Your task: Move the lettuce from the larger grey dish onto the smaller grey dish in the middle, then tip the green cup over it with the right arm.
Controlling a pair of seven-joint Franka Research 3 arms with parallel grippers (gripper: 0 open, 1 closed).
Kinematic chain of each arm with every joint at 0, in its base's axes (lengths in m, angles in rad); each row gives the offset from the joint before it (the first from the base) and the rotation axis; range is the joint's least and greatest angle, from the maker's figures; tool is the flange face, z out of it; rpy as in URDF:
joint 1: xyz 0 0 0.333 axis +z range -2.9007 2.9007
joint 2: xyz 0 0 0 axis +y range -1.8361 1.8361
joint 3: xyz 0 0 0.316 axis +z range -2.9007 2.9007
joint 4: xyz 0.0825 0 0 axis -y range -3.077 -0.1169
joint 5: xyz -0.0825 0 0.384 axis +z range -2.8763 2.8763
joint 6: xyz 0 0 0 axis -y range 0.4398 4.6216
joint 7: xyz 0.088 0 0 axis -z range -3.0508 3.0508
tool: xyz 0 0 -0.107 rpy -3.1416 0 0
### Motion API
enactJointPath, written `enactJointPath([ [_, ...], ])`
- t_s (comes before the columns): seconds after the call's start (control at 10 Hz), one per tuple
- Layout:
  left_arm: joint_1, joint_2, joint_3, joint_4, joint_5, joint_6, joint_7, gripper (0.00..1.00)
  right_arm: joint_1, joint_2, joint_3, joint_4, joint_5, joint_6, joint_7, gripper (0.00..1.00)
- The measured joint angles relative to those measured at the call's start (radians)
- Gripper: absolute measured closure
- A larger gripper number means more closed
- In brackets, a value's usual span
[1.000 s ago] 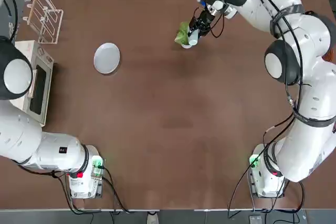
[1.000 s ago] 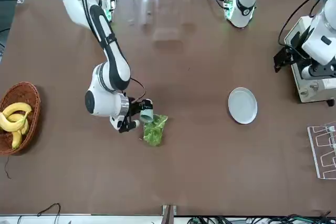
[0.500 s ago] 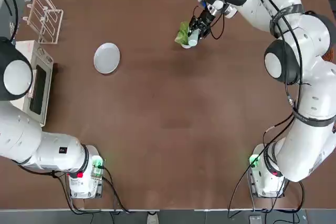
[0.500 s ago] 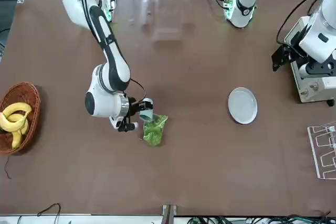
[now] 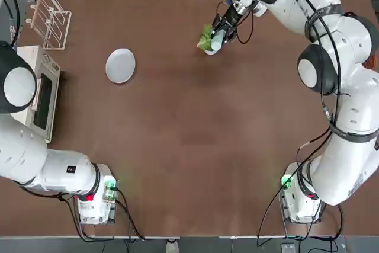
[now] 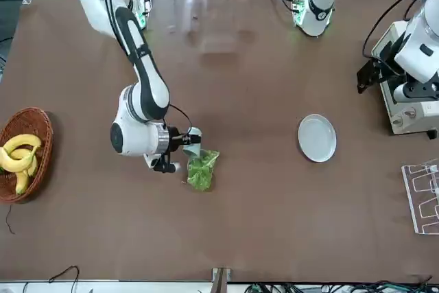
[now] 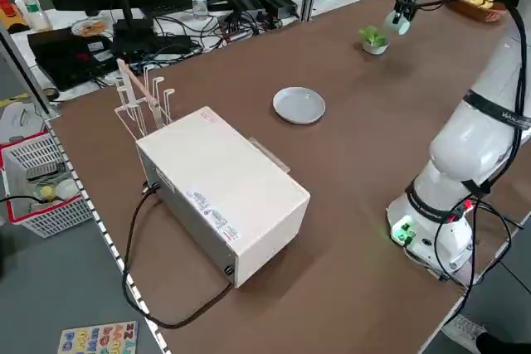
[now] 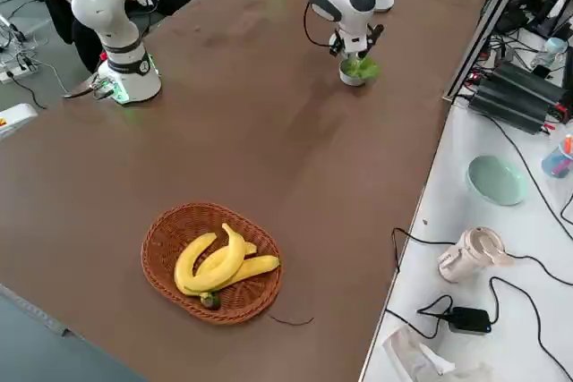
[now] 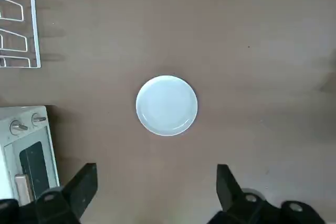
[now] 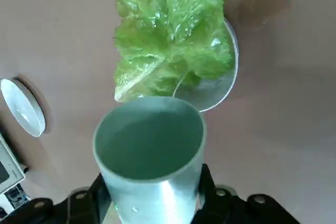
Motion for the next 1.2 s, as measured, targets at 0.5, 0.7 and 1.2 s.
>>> enactJointPath([
  [0.5, 0.103, 0.004, 0.005, -0.01, -0.11, -0.034, 0.013, 0.0, -0.019, 0.009, 0.0, 0.031, 0.003, -0.05, 0.084, 0.32],
  [0.7, 0.104, 0.007, -0.002, -0.011, -0.1, -0.031, 0.014, 0.0, -0.02, 0.014, 0.0, 0.035, 0.002, -0.051, 0.037, 0.32],
  [1.2, 0.103, -0.054, -0.026, -0.044, -0.083, -0.034, 0.014, 0.0, -0.073, 0.019, -0.021, 0.007, 0.003, -0.019, -0.621, 0.32],
])
